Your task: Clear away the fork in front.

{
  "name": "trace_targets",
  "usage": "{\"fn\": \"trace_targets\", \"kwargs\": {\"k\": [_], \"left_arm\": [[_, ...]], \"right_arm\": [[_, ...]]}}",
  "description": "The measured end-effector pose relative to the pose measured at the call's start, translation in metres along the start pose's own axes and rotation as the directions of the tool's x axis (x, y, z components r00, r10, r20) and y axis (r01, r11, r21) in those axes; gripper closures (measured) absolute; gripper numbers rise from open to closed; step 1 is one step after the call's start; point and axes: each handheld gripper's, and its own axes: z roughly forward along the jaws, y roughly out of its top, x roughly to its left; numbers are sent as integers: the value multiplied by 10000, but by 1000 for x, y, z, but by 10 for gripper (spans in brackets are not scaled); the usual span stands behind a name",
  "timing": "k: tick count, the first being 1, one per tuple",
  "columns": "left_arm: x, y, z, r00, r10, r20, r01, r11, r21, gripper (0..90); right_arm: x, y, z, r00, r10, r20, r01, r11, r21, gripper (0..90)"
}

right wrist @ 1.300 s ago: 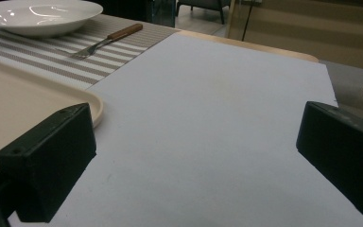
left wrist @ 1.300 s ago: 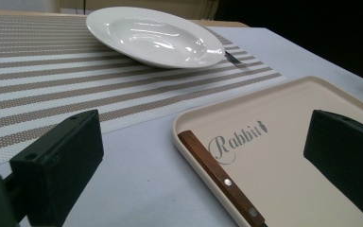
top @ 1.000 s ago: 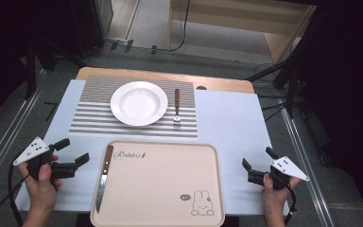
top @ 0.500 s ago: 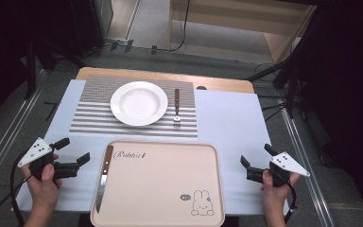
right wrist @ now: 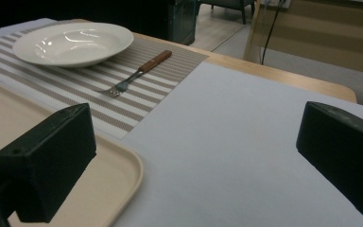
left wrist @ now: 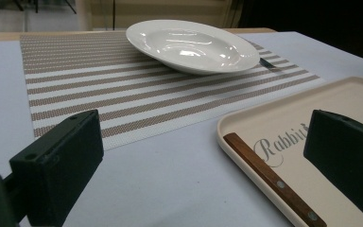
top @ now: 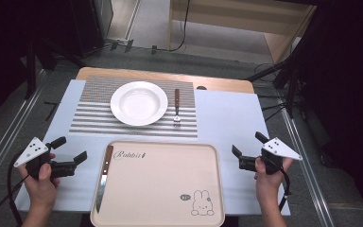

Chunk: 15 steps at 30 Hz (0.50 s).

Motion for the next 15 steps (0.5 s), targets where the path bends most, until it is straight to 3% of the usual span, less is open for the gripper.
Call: {"fn": "trace_targets", "kwargs": {"k": [8, 15], "left_arm": [[-5, -2, 3, 9994, 335, -21, -334, 9994, 83, 0], [-4, -4, 3, 9998, 176, 38, -176, 9998, -67, 0]], "right_arm": [[11, 22, 22, 9992, -195, -342, 201, 9996, 173, 0], [18, 36, 41, 9983, -366, -450, 385, 9984, 414, 0]]}}
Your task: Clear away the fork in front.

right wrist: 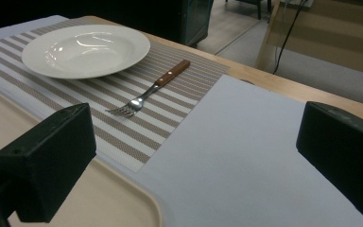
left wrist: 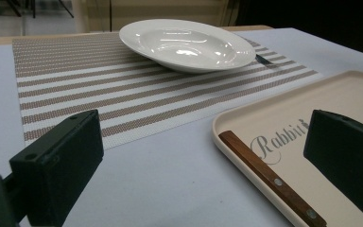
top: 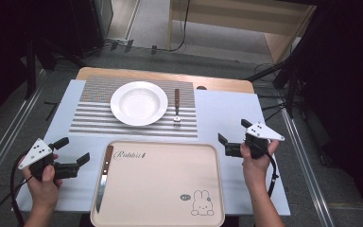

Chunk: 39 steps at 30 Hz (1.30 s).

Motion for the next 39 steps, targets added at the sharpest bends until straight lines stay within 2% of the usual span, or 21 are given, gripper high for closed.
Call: {"fn": "trace_targets", "kwargs": {"k": [6, 18, 25, 39], "left_arm": [[1, -1, -1, 9999, -135, 14, 135, 9998, -144, 0], [0, -1, -2, 9999, 14, 133, -11, 9998, -213, 0], [0, -1, -2, 9999, -35, 115, 37, 9998, -211, 0], [1, -2, -1, 9997, -70, 225, 72, 9999, -114, 0]], "right_arm": [[2, 11, 17, 9999, 78, -123, -76, 9998, 170, 0], [0, 22, 55, 9993, 88, -368, -61, 9974, 720, 0], [-1, 28, 83, 9982, 367, -485, -314, 9939, 1056, 0], [0, 43, 116, 9972, 484, -569, -401, 9895, 1391, 0]]}}
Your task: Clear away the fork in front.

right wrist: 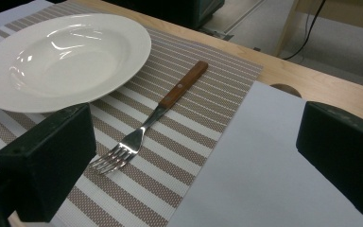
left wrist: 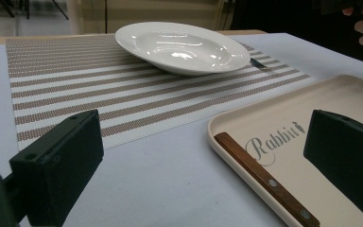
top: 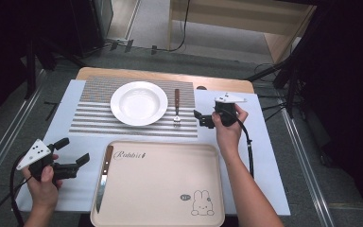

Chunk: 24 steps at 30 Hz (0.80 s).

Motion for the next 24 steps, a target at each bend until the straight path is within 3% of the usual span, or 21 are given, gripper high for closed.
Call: {"fn": "trace_targets", "kwargs": {"k": [11, 24], "left_arm": [[-1, 0, 0, 10000, 27, 8, -27, 10000, 29, 0], [0, 0, -1, 10000, 22, 22, -22, 10000, -30, 0]], "right_arm": [[1, 11, 26, 9999, -124, 33, 122, 9993, 359, 0], [-5, 17, 53, 9971, 699, -297, -669, 9935, 922, 0]]}}
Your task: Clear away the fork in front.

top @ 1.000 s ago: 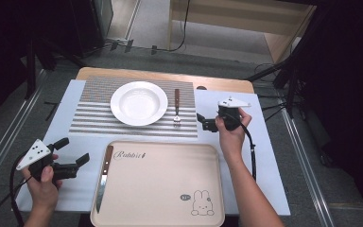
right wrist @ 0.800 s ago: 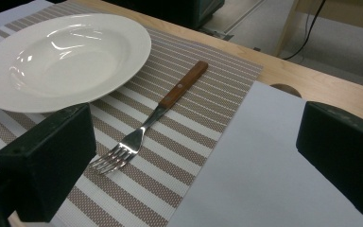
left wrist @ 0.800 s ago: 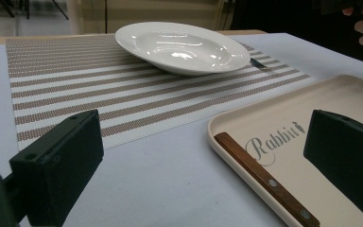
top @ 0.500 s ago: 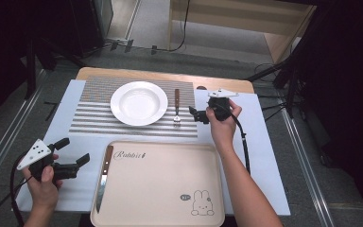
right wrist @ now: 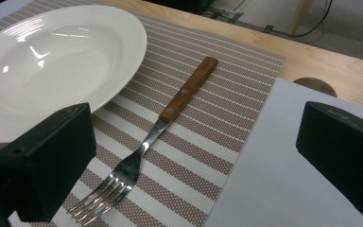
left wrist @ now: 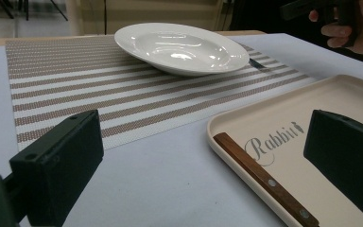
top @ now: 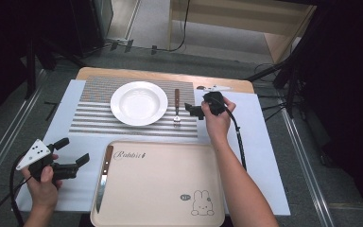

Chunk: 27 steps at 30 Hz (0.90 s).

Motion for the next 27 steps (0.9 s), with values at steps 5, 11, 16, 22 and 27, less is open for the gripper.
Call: {"fn": "trace_targets", "kwargs": {"k": [5, 11, 16, 22, 27], "left_arm": [[0, 0, 0, 10000, 3, 19, -3, 10000, -6, 0], [0, 0, 0, 10000, -24, 26, 24, 10000, -7, 0], [1, 0, 0, 10000, -36, 41, 36, 10000, 5, 0], [1, 0, 0, 10000, -18, 45, 18, 10000, 19, 0], [1, 0, 0, 10000, -13, 45, 12, 10000, 25, 0]], "right_arm": [[2, 4, 8, 9996, 279, -108, -277, 9993, 242, 35], [10, 9, 27, 9998, 185, -103, -177, 9976, 673, 130], [17, 11, 40, 9999, 66, 109, -78, 9931, 1170, 153], [25, 13, 56, 9962, 21, 865, -140, 9905, 1365, 418], [27, 15, 63, 9980, 10, 628, -101, 9895, 1439, 529]]}}
